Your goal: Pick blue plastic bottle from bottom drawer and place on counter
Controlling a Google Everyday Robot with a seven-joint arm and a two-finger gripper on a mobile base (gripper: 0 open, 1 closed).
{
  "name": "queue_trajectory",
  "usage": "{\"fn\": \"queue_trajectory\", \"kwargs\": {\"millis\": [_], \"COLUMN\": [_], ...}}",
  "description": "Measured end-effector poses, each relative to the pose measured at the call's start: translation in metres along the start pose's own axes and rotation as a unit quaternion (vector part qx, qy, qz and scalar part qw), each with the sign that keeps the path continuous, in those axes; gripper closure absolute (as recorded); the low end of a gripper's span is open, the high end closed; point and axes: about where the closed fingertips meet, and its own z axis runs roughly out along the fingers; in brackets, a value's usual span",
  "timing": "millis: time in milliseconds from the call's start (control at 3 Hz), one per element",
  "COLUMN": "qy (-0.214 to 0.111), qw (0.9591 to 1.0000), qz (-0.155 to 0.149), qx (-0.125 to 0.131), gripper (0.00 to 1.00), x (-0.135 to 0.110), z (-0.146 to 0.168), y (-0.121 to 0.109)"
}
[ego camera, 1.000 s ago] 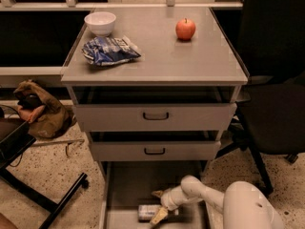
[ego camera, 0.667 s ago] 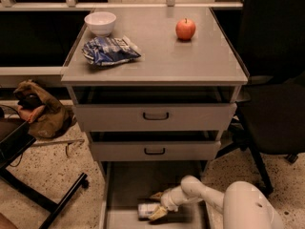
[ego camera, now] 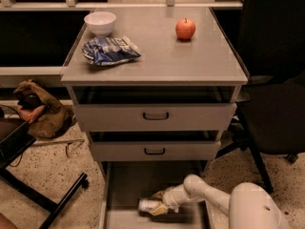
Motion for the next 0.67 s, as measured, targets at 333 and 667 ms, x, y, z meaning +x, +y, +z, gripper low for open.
{"fn": "queue_trajectory", "kwargs": {"millis": [333, 667], "qy": [-0.011, 0.007], "qw": [0.9998, 0.9996], "qz": [-0.005, -0.023], "qx": [0.014, 0.013], "gripper": [1.00, 1.00], "x": [-0.047, -0.118], "z": [-0.037, -0.078], "y": [-0.006, -0.004]}}
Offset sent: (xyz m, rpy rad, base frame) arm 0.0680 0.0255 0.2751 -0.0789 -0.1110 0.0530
